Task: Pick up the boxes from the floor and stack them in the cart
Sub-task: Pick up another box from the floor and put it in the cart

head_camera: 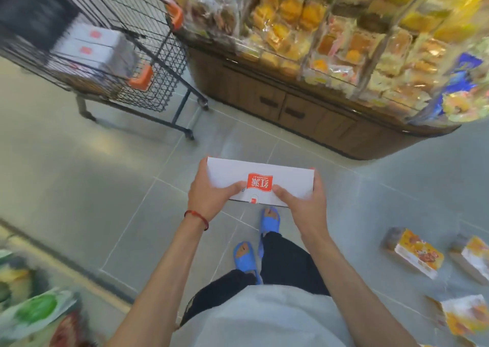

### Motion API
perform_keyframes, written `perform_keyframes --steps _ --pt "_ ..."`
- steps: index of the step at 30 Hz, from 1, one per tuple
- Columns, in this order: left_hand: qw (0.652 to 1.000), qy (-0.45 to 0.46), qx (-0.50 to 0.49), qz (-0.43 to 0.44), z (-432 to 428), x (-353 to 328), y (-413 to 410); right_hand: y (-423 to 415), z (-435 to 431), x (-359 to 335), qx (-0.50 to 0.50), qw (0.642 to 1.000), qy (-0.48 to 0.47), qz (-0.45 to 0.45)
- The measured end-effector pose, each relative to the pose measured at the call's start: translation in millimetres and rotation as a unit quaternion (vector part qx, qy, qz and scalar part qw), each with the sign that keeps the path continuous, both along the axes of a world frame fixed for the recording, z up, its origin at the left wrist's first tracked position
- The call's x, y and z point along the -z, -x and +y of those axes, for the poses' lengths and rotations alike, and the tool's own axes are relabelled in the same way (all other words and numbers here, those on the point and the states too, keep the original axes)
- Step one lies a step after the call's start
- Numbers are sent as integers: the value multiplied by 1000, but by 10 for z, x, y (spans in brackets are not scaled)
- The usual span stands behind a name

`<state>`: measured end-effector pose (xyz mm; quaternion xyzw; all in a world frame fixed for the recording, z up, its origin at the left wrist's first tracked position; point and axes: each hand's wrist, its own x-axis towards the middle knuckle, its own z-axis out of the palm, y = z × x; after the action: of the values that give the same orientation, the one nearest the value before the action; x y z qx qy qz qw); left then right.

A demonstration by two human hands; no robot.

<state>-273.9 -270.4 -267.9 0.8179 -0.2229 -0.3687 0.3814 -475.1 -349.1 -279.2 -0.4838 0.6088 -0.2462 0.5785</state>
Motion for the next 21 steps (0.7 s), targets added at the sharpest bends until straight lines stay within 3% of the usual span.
perform_keyframes --steps 12,21 --pt "969 5 -230 -87 -113 -422 -1600 -2305 -885 -380 -234 970 52 -32" --pt "944 13 -295 -144 -91 -595 -3194 -4121 -1002 -531 -278 955 99 -31"
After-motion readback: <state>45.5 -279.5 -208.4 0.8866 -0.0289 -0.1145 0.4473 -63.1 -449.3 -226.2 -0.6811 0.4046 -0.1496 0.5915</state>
